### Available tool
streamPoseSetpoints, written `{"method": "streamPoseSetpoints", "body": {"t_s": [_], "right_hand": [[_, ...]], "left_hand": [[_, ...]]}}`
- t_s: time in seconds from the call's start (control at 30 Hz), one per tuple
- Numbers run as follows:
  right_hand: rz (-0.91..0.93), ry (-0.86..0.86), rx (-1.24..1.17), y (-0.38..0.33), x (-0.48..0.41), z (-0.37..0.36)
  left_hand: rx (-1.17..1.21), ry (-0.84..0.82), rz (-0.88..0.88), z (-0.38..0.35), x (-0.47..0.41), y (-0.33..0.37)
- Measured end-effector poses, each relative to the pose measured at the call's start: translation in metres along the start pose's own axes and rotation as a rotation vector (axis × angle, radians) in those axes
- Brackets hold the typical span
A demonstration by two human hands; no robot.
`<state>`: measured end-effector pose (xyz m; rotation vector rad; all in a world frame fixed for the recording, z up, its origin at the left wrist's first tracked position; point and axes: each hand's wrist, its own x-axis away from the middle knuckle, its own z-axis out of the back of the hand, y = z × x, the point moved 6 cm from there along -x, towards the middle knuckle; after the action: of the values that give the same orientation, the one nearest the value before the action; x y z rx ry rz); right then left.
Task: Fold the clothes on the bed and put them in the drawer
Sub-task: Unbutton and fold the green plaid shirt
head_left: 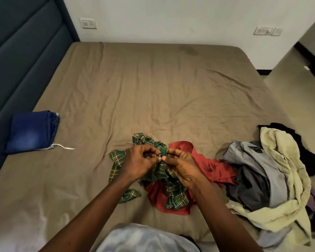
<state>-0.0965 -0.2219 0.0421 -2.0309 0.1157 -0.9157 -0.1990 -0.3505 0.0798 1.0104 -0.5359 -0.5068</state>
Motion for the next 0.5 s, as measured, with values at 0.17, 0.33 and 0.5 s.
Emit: {"method": "streamPoseSetpoints", "body": {"t_s": [0.17,0.33,0.5], "right_hand": [[0.078,0.083,0.045,0.003,0.013,0.004],[0.261,0.180,0.197,-0.005,0.024,0.004],[0.370,0.281,0.427,-0.009,0.030,0.005]], "left_hand": [[0.075,0.013,0.015,-0.007,0.010,-0.003],[0.119,-0.001,0.092,-0.012,0.009,-0.005],[0.068,0.043,0.098,-0.013,0.013,-0.001]]}}
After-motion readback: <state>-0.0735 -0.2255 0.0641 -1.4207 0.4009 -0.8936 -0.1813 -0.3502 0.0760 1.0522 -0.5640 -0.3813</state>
